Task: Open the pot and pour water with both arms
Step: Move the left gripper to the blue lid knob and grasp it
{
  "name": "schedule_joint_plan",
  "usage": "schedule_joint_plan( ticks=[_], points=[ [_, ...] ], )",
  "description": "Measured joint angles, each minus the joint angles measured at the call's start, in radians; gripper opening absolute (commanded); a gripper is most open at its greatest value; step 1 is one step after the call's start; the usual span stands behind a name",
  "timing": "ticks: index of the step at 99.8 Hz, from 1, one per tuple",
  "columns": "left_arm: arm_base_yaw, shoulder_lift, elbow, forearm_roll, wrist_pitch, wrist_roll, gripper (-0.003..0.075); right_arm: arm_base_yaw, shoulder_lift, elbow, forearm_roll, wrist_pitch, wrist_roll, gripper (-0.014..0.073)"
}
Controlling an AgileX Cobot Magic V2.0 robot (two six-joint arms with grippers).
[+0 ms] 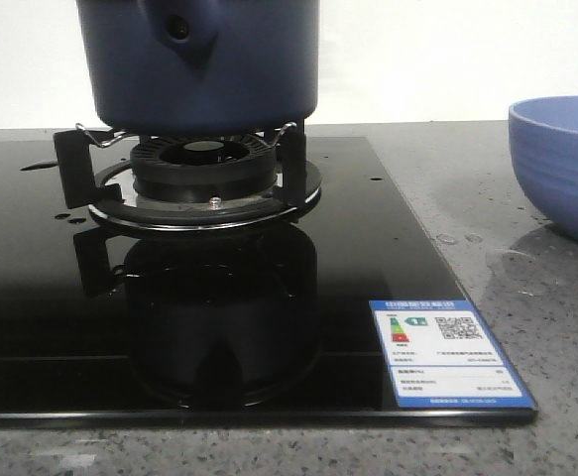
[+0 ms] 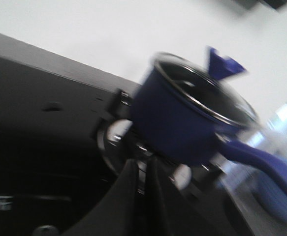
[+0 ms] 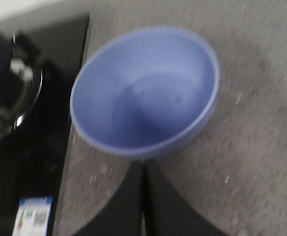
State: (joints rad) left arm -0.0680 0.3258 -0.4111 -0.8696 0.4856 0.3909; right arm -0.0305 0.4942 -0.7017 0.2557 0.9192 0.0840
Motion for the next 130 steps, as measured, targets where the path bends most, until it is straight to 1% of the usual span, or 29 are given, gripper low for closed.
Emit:
schedule_joint_plan(
  ticks=[9,15,18,22,30,33,40,48,55,60,63,67,71,72,73,79,82,85,86,92,95,99,107,116,123,130],
  points=[
    [-0.094,0.081,-0.061,-0.071,0.081,0.107,-0.0018,0.023,0.079,-0.063,0.052,0.118,-0.031,-0.0063],
    [-0.155,0.15,-0.091,-0.17,0.141,0.229,-0.0018,0.034,0.124,-0.095,0.118,0.168,-0.084,-0.0063],
    [-0.193,0.182,-0.107,-0.227,0.17,0.295,-0.0018,0.036,0.141,-0.105,0.171,0.189,-0.119,-0.0063],
    [-0.229,0.227,-0.122,-0.321,0.206,0.405,-0.0018,0.036,0.16,-0.113,0.233,0.199,-0.177,-0.0063],
    [-0.3,0.304,-0.152,-0.504,0.263,0.616,-0.0018,0.036,0.183,-0.118,0.399,0.205,-0.305,-0.0064],
    [-0.317,0.336,-0.16,-0.579,0.28,0.704,-0.0018,0.037,0.193,-0.119,0.453,0.205,-0.37,-0.0064],
    [-0.338,0.397,-0.184,-0.684,0.325,0.846,-0.0018,0.037,0.202,-0.12,0.574,0.205,-0.516,-0.0063],
    [-0.343,0.463,-0.221,-0.73,0.373,0.943,-0.0018,0.037,0.209,-0.12,0.673,0.195,-0.691,-0.0063],
    [-0.343,0.516,-0.25,-0.744,0.396,1.009,-0.0012,0.038,0.209,-0.12,0.707,0.169,-0.82,-0.0063],
    [-0.336,0.551,-0.27,-0.744,0.408,1.057,0.0026,0.038,0.209,-0.122,0.714,0.14,-0.874,-0.0059],
    [-0.332,0.574,-0.282,-0.741,0.414,1.084,0.0076,0.038,0.209,-0.122,0.716,0.124,-0.898,-0.0052],
    [-0.325,0.593,-0.301,-0.732,0.418,1.121,0.0145,0.038,0.209,-0.122,0.718,0.101,-0.913,-0.0021],
    [-0.321,0.612,-0.317,-0.718,0.418,1.146,0.0249,0.038,0.209,-0.124,0.72,0.085,-0.923,0.0037],
    [-0.321,0.615,-0.324,-0.715,0.418,1.149,0.0286,0.038,0.209,-0.124,0.722,0.079,-0.925,0.005],
    [-0.318,0.621,-0.327,-0.709,0.418,1.154,0.0304,0.038,0.209,-0.124,0.722,0.076,-0.928,0.0064],
    [-0.316,0.639,-0.355,-0.684,0.409,1.167,0.0452,0.038,0.205,-0.124,0.726,0.052,-0.933,0.0222],
    [-0.316,0.648,-0.365,-0.672,0.397,1.171,0.0496,0.038,0.202,-0.124,0.726,0.04,-0.935,0.0306],
    [-0.316,0.653,-0.375,-0.663,0.38,1.171,0.0525,0.038,0.2,-0.124,0.726,0.029,-0.938,0.0411],
    [-0.316,0.653,-0.379,-0.663,0.371,1.171,0.0533,0.038,0.2,-0.124,0.727,0.023,-0.938,0.043],
    [-0.316,0.659,-0.393,-0.652,0.319,1.176,0.0532,0.038,0.192,-0.124,0.729,-0.002,-0.939,0.0579],
    [-0.316,0.66,-0.402,-0.65,0.288,1.179,0.0528,0.038,0.189,-0.124,0.731,-0.018,-0.939,0.0624],
    [-0.316,0.661,-0.408,-0.646,0.242,1.196,0.0522,0.038,0.183,-0.124,0.731,-0.033,-0.939,0.0662],
    [-0.315,0.666,-0.427,-0.643,0.164,1.252,0.0506,0.038,0.177,-0.124,0.731,-0.056,-0.939,0.0668],
    [-0.296,0.689,-0.456,-0.643,0.141,1.291,0.0489,0.038,0.173,-0.124,0.731,-0.072,-0.939,0.0668],
    [-0.258,0.726,-0.491,-0.656,0.182,1.303,0.0481,0.038,0.173,-0.124,0.732,-0.08,-0.94,0.0668],
    [-0.197,0.777,-0.527,-0.713,0.275,1.317,0.0472,0.038,0.173,-0.124,0.732,-0.09,-0.94,0.0668]
  ],
)
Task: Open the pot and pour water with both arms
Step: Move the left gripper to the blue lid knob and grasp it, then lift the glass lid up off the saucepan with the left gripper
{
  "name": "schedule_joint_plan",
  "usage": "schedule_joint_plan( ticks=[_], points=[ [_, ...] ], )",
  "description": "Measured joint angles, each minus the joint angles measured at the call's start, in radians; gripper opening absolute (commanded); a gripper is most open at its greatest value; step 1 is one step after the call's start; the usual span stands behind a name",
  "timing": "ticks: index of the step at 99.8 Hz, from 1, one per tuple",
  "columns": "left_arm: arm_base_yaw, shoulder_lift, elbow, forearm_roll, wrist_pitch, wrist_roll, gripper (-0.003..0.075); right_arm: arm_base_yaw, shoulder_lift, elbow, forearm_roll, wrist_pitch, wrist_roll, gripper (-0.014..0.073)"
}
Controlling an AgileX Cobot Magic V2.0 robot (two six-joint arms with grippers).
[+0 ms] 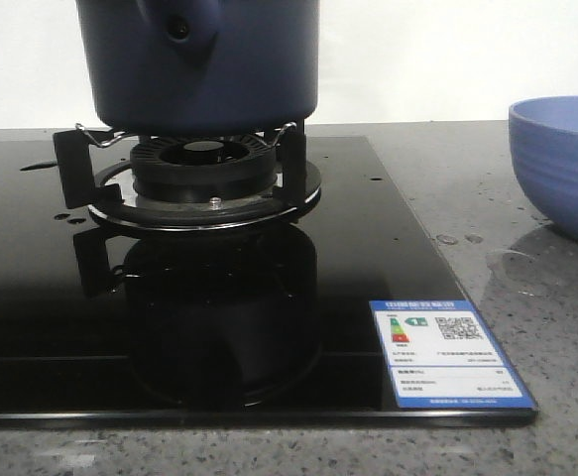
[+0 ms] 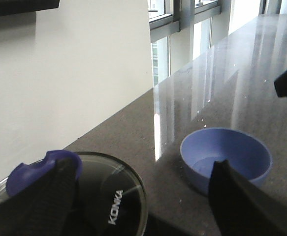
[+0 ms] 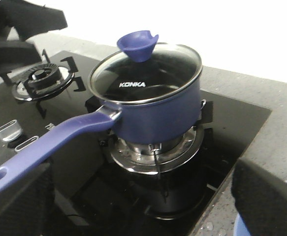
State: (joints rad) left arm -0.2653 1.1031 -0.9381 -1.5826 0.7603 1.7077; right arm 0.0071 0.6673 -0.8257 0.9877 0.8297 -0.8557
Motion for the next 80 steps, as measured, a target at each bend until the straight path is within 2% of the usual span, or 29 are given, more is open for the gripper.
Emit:
schedule_joint_plan(
  ticks=[10,19,36,50,80],
  points=[
    [0.1,0.088,-0.05,-0.106,0.156,0.027,0.0471,0.0,0.0,0.0,0.0,-0.007,0.0,0.0668],
    [0.152,0.15,-0.097,-0.113,0.214,0.039,0.0471,0.0,0.0,0.0,0.0,-0.009,0.0,0.0668],
    [0.16,0.247,-0.149,-0.024,0.214,0.046,0.0483,0.0,0.0,0.0,0.0,-0.009,0.0,0.0668],
    [0.131,0.311,-0.153,-0.014,0.203,0.135,0.0524,0.0,0.0,0.0,0.0,-0.012,0.0,0.0668],
    [0.105,0.401,-0.159,-0.101,0.106,0.223,0.0539,0.0,0.0,0.0,0.0,-0.021,-0.002,0.0668]
  ],
)
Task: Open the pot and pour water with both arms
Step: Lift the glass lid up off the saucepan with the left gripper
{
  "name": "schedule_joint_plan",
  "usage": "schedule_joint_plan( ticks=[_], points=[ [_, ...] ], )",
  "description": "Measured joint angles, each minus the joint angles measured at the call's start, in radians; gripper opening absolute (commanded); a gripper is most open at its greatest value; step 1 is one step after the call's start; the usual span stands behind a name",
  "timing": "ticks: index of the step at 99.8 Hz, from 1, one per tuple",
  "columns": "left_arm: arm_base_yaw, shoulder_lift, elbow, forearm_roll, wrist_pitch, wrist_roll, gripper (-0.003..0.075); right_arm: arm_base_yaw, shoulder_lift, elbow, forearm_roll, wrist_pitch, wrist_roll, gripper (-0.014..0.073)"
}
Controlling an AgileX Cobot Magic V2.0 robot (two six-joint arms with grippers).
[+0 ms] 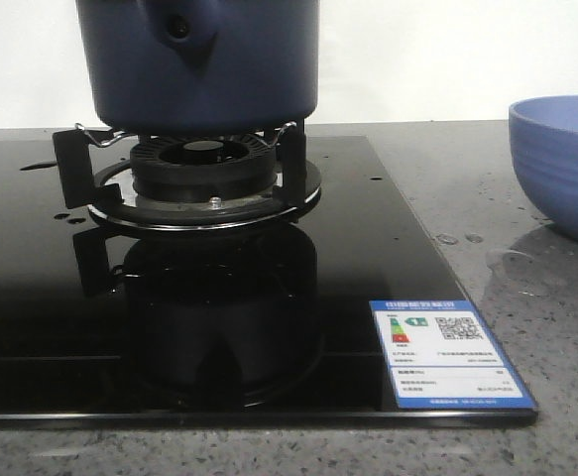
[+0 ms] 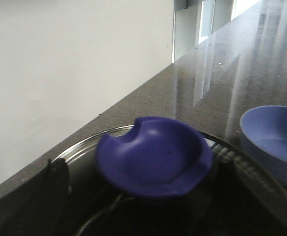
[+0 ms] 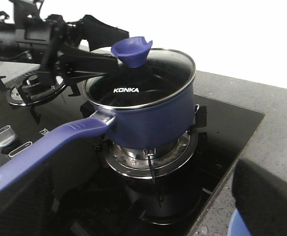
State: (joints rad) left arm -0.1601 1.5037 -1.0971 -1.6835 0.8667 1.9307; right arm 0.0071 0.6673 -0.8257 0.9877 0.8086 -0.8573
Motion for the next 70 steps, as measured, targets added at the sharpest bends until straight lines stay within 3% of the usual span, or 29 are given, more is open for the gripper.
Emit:
schedule_joint_plan(
  ticks=[53,70],
  points=[
    [-0.038,0.06,-0.004,-0.08,0.027,0.015,0.0531,0.0,0.0,0.0,-0.002,-0.03,0.0,0.0668],
    [-0.061,0.06,-0.006,-0.082,0.01,0.02,0.043,0.0,0.0,0.0,-0.002,-0.031,0.0,0.0668]
  ],
)
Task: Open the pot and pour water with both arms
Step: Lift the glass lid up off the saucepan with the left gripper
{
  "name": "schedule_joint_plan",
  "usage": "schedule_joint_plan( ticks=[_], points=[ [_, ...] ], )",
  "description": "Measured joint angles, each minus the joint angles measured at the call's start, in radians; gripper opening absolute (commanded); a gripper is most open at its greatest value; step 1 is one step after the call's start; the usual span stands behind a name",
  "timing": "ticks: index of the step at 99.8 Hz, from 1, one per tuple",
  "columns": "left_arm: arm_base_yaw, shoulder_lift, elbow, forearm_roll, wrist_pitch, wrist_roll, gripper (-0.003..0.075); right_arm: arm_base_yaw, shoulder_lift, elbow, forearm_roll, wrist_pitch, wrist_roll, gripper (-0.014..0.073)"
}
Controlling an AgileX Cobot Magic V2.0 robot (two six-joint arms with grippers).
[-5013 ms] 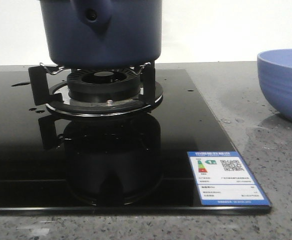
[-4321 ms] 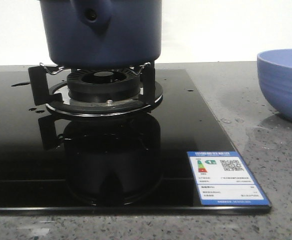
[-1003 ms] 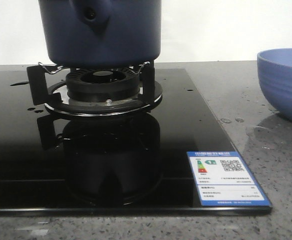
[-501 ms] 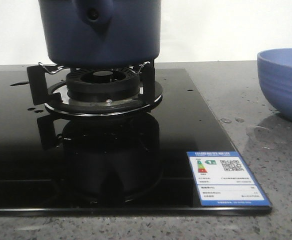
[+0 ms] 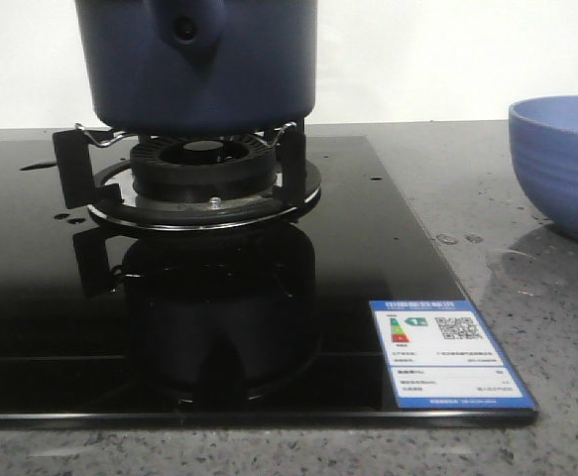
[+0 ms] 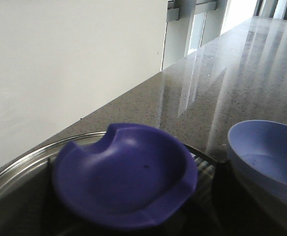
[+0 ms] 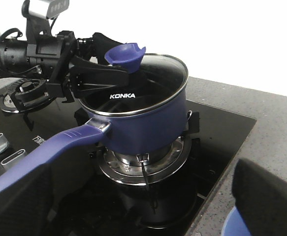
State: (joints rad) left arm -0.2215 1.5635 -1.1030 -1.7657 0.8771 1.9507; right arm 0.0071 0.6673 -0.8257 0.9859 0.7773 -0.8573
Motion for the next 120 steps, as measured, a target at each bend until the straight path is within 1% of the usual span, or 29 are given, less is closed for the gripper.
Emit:
schedule_joint_plan(
  ticks=[14,28,59,69,79,87,94,105,120],
  points=[
    [0.006,0.0,-0.007,0.0,-0.014,0.0,0.0324,0.0,0.0,0.0,0.0,0.0,0.0,0.0668],
    [0.01,0.002,-0.022,0.013,-0.017,0.001,0.0262,0.0,0.0,0.0,0.0,0.0,0.0,0.0668],
    [0.015,-0.02,-0.104,0.023,-0.032,-0.078,0.0259,0.0,0.0,0.0,0.002,-0.002,0.0,0.0668],
    [0.039,-0.073,-0.118,0.034,-0.046,-0.129,0.0262,0.0,0.0,0.0,0.002,-0.011,0.0,0.0668],
    [0.089,-0.148,-0.121,0.084,-0.059,-0.206,0.0263,0.0,0.0,0.0,0.002,-0.035,0.007,0.0668],
    [0.133,-0.208,-0.113,0.15,-0.061,-0.275,0.0263,-0.002,0.0,0.0,-0.024,-0.065,0.061,0.0668],
    [0.172,-0.27,-0.079,0.192,-0.064,-0.322,0.0263,-0.011,0.015,-0.001,-0.076,-0.088,0.126,0.0668],
    [0.226,-0.384,0.017,0.217,-0.096,-0.357,0.0262,-0.045,0.062,-0.001,-0.197,-0.094,0.237,0.0668],
    [0.255,-0.553,0.174,0.221,-0.191,-0.368,0.0262,-0.114,0.134,-0.028,-0.384,-0.032,0.447,0.0668]
  ],
)
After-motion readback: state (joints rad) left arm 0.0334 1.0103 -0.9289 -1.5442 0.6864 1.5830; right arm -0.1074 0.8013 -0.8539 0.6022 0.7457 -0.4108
